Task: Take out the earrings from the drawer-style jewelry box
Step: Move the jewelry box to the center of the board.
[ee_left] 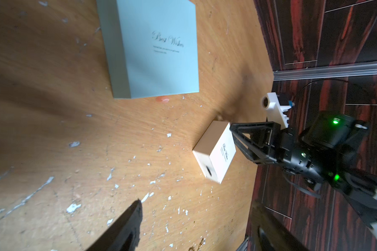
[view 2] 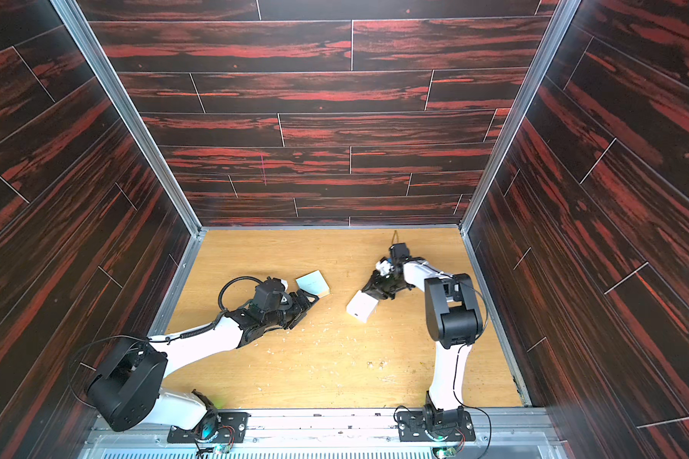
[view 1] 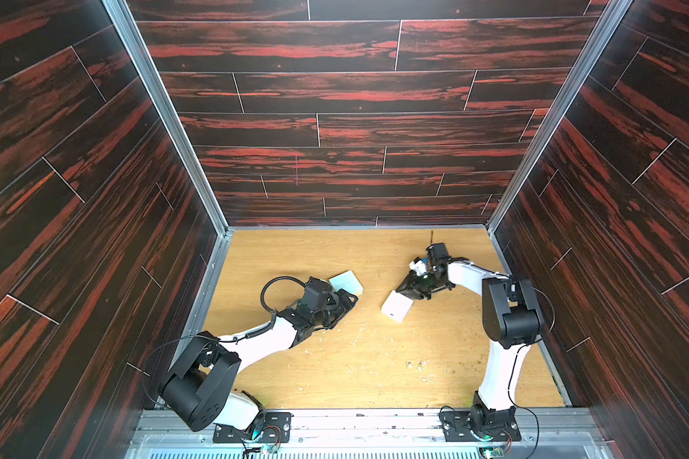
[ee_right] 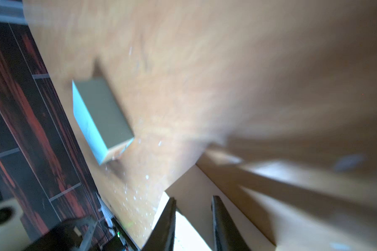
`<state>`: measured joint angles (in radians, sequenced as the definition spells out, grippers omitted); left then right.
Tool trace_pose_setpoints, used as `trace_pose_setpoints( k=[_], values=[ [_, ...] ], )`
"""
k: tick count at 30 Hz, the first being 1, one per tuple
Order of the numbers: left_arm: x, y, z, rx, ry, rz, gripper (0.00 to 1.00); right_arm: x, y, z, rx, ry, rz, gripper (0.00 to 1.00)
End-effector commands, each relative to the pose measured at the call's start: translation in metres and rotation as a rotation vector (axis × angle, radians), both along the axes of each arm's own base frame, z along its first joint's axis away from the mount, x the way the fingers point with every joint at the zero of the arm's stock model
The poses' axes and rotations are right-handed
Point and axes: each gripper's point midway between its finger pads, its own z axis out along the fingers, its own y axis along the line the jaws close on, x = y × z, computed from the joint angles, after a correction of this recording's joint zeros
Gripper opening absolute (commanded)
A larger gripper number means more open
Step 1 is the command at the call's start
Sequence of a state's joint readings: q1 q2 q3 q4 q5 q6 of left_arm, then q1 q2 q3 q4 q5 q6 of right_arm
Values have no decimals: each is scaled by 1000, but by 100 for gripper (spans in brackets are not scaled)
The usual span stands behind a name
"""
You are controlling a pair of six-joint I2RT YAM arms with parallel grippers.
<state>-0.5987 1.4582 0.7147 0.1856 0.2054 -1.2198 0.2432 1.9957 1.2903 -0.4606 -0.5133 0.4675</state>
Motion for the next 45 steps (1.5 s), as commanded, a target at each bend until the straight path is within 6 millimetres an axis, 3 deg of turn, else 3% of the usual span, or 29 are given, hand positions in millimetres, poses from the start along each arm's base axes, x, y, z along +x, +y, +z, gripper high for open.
trace_pose_setpoints(
  k=[1,9,18,27,31,35,40,45],
  values=[
    [-3,6,-3,52,8,-3,79,-36,15,-17,-29,95,30,30],
    [-18,6,-18,90,98,-51,72,-64,63,-13,-7,102,132,30],
    [-54,-11,-26,37,183,-247,70,-88,100,-12,11,113,227,30],
    [-86,15,-56,167,345,-259,66,-106,124,-6,37,114,311,30],
    [-86,14,-56,160,339,-257,65,-117,134,-5,28,110,363,30],
    [-84,6,-58,123,342,-256,65,-113,134,1,-8,63,376,30],
    [-85,-2,-67,113,361,-262,65,-96,126,31,-73,-62,349,32],
    [-83,-7,-69,114,362,-253,65,-101,90,45,-209,-138,270,32]
  ],
)
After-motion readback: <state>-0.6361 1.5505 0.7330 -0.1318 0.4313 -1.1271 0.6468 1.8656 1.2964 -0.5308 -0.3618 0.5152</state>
